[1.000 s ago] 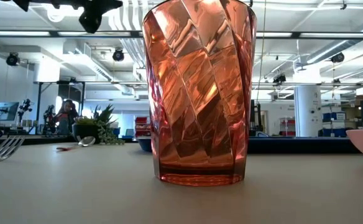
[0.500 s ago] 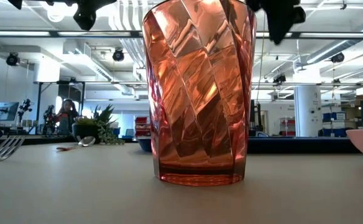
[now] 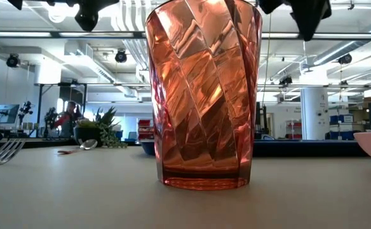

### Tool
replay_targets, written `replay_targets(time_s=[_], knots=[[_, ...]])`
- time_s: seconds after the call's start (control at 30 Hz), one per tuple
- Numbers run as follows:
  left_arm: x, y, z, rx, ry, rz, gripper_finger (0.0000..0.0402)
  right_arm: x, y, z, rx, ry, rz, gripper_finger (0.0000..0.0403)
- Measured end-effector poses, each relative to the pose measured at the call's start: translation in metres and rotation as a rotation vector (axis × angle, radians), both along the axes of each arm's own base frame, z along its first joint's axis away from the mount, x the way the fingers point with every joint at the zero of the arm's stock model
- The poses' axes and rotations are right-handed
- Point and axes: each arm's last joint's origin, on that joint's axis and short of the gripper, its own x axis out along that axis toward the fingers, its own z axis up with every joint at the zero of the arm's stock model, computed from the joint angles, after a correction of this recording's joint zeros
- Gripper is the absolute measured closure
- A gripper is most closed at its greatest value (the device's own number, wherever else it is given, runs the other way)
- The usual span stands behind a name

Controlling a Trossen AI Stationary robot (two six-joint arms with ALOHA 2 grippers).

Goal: Pick and place plate/cup/fork/spoon on tray
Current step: Put the orange plate on the bottom right of the blue serving tray

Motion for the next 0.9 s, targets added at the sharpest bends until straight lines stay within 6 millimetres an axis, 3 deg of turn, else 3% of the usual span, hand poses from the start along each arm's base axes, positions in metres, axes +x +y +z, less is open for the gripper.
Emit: replay_targets(time_s=[0.23,0.5,0.73,0.9], knots=[[0.001,0.0,-0.001,-0.001,0.005,-0.001,0.0228,0.001,0.042,-0.019,0.037,0.086,0.004,0.0268],[0.002,0.0,0.0,0.0,0.0,-0.002,0.0228,-0.005,0.079,-0.075,0.05,0.205,0.033,0.0268],[0.002,0.0,0.001,0.001,-0.01,-0.001,0.0228,-0.007,0.081,-0.126,0.075,0.192,0.068,0.0268],[0.002,0.0,0.001,-0.024,-0.011,-0.001,0.0228,-0.014,0.073,-0.146,0.081,0.202,0.065,0.0252]])
